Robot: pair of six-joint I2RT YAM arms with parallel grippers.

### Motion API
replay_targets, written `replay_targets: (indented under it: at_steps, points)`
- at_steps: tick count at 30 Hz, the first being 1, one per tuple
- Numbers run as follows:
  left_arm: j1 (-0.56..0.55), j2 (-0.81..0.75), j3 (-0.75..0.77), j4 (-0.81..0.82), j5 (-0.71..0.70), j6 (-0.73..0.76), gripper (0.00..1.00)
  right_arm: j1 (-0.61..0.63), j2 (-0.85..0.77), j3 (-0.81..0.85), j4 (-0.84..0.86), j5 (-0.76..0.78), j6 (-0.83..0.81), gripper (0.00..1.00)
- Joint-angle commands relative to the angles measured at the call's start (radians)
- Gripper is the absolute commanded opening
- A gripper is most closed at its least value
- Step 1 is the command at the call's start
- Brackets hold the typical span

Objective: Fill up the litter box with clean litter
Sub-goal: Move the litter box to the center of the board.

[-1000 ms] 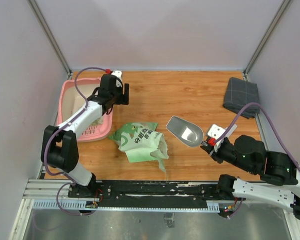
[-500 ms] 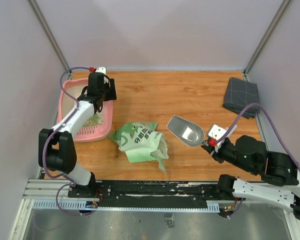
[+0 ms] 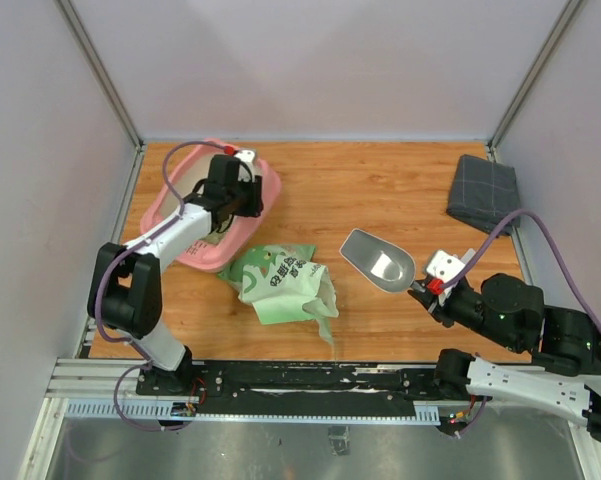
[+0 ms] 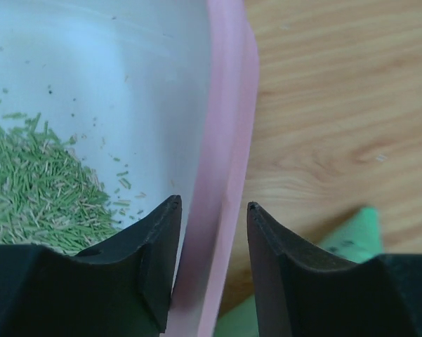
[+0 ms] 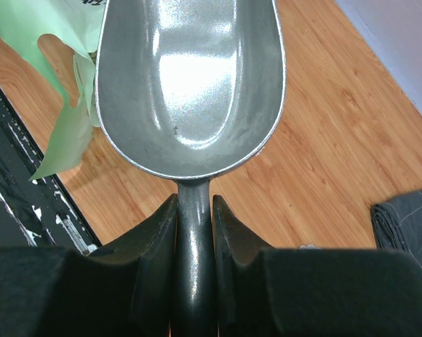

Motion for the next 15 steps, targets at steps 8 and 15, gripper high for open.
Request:
replay_targets:
  at_steps: [8,15]
  points:
    - [-0.091,-0.052,0.048,0.078,0.064,-0.021,0.6,0.001,-0.002,0.031,-0.023,0.02,0.041,0.01]
    - [-0.091,-0.206,0.079,0.068,0.113,-0.014,0.67,0.001,0.055,0.077,-0.098,-0.042,0.123,0.01]
